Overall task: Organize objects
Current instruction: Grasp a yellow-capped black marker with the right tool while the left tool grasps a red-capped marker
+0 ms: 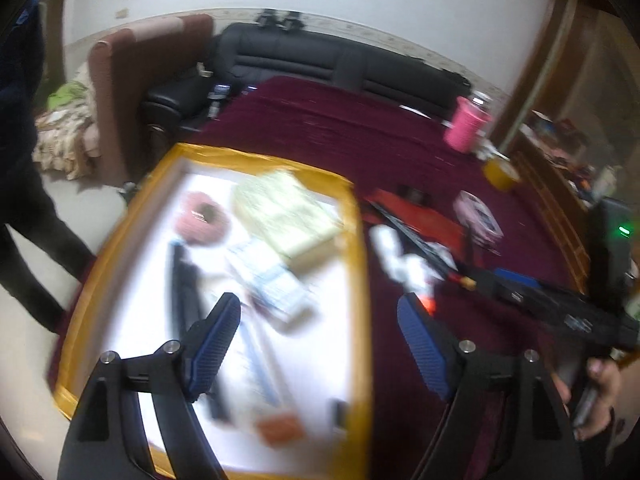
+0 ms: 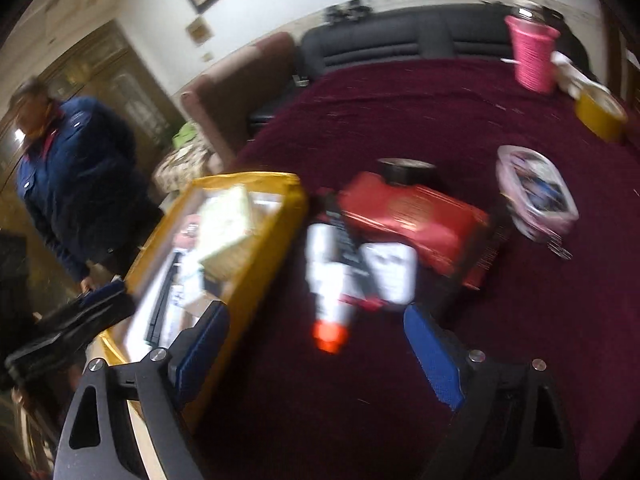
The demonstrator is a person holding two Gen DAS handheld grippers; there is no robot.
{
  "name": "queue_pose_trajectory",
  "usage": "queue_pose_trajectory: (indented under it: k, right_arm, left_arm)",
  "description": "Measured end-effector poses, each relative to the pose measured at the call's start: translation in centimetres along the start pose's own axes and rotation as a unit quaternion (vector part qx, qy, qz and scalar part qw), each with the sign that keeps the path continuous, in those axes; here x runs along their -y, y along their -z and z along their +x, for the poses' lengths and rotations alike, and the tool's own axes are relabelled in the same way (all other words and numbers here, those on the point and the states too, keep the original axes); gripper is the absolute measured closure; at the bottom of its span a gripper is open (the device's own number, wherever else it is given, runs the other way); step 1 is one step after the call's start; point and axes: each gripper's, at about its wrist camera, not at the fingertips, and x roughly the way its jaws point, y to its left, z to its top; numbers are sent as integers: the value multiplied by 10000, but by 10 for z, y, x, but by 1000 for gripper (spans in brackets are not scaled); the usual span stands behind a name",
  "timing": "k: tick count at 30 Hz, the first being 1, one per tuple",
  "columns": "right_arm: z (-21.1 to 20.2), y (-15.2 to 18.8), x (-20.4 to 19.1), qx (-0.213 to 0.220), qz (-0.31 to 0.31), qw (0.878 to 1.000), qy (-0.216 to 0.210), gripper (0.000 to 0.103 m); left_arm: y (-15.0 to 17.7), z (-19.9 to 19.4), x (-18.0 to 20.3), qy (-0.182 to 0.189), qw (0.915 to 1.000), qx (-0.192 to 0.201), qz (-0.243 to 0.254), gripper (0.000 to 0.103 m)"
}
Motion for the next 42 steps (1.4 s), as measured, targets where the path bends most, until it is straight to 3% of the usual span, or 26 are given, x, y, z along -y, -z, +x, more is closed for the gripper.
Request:
queue_pose_trajectory:
  k: [4, 10, 19, 21, 23, 26, 31, 35, 36, 38, 40, 42]
  right_arm:
    - [-7, -1, 21, 61, -44, 9997, 215, 10]
    - [7, -24, 27, -59, -275, 9994, 212, 13]
    - [37, -46, 85, -267, 722, 9938, 807, 42]
    - [48, -47, 95, -390, 785, 9930, 787, 49]
    - [56, -45, 101, -452, 838, 9924, 781, 64]
    - [58, -42, 107, -347, 904, 9934, 619, 68]
    - [53, -33, 117, -168, 882, 9957, 220, 71]
    - [52, -30, 120, -210, 856, 9961, 103, 71]
    - [52, -30, 120, -212, 860, 9960, 84, 71]
    - [50, -29, 119, -206, 858, 9960, 108, 71]
    - [48, -29, 120, -199, 852, 9961, 132, 71]
    - [48, -28, 119, -212, 853, 9960, 156, 71]
  left_arm:
    - [10, -1, 25, 89, 9999, -62, 102, 23]
    - [14, -4, 38, 116, 9998, -116, 82, 23]
    - [14, 1, 42, 114, 9997, -214, 35, 23]
    - [10, 4, 46, 101, 9996, -236, 78, 23]
    - [4, 7, 52, 95, 9996, -221, 137, 23]
    - [-12, 17, 60, -1, 9996, -215, 176, 23]
    - [-52, 56, 76, -178, 9990, -307, 254, 23]
    - [-78, 108, 91, -253, 9965, -686, 405, 25]
    - [-83, 122, 94, -263, 9957, -770, 438, 27]
    - [-90, 145, 96, -406, 9934, -980, 430, 42]
    - [-94, 164, 94, -407, 9915, -1203, 294, 51]
    - [-94, 180, 90, -426, 9886, -1433, 161, 52]
